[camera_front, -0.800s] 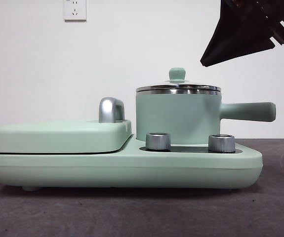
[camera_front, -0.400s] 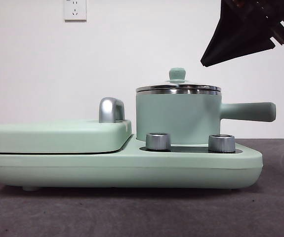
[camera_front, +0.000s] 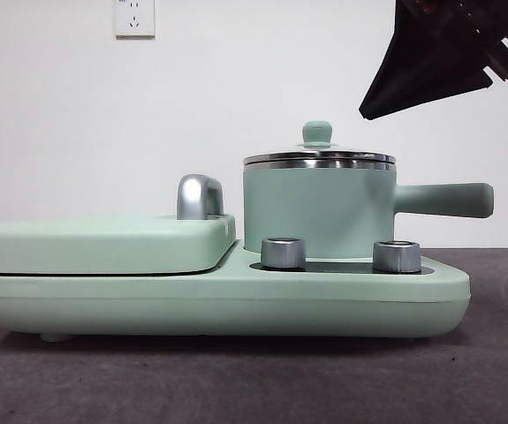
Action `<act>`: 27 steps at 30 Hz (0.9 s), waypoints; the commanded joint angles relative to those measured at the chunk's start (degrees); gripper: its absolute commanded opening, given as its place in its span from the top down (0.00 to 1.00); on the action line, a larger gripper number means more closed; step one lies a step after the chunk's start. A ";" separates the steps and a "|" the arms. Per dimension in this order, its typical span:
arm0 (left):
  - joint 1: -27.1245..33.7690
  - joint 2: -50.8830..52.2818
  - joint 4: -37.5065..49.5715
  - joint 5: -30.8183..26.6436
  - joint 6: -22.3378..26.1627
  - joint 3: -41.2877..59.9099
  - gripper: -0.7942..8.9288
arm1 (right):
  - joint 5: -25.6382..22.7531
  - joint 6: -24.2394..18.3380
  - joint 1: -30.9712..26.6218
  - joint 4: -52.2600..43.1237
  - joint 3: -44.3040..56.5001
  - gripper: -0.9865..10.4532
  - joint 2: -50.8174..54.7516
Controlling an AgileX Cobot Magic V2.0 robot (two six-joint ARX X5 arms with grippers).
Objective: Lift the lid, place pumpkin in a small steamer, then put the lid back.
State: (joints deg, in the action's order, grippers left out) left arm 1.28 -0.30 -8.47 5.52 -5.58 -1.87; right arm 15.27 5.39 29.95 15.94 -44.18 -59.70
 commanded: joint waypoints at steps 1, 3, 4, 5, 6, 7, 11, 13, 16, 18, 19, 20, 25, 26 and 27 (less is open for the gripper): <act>0.04 0.11 0.74 -0.15 0.00 1.16 0.91 | 0.02 0.15 0.33 -0.66 -0.92 0.90 -0.39; 0.04 0.11 0.74 -0.17 0.00 1.16 0.91 | -0.13 0.15 0.33 -0.74 -0.92 0.90 -0.39; 0.04 0.11 0.74 -0.15 0.00 1.16 0.91 | -0.13 0.15 0.33 -0.83 -0.92 0.90 -0.39; 0.04 0.11 0.74 -0.15 0.00 1.16 0.91 | -0.13 0.15 0.33 -0.90 -0.92 0.90 -0.39; 0.04 0.11 0.74 -0.15 -0.02 1.16 0.91 | -0.13 0.15 0.33 -0.94 -0.92 0.90 -0.39; 0.04 0.11 0.74 -0.17 0.00 1.16 0.91 | -0.13 0.15 0.33 -0.94 -0.92 0.90 -0.39; 0.04 0.11 0.74 -0.15 -0.02 1.16 0.91 | -0.13 0.15 0.33 -0.94 -0.92 0.90 -0.39; 0.04 0.11 0.74 -0.17 0.00 1.16 0.91 | -0.28 -1.88 0.33 -0.92 -0.92 0.90 -0.17; 0.04 0.11 0.72 -0.15 0.00 1.16 0.91 | -2.10 -12.52 -0.66 -0.96 -0.66 0.90 2.05; 0.04 0.11 0.74 -0.17 0.00 1.16 0.91 | -2.34 -14.80 -1.88 -2.56 0.50 0.90 4.15; 0.04 0.11 0.72 -0.17 0.00 1.16 0.91 | -2.51 -14.88 -3.02 -3.85 1.57 0.90 5.64; 0.04 0.11 0.74 -0.17 0.00 1.16 0.91 | -2.73 -14.80 -4.48 -5.20 2.89 0.90 7.23; 0.04 0.11 0.74 -0.17 0.00 1.16 0.91 | -2.89 -13.20 -12.87 -13.64 12.72 0.90 17.09; 0.04 0.11 0.74 -0.17 0.00 1.16 0.91 | -2.93 -12.72 -14.64 -15.39 15.23 0.90 19.47; 0.04 0.11 0.74 -0.17 -0.02 1.16 0.91 | -2.99 -12.26 -16.04 -16.90 17.38 0.90 21.53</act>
State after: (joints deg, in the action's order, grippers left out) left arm 1.28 -0.30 -8.40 5.52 -5.56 -1.87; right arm 12.23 -7.60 14.72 0.75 -28.14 -39.68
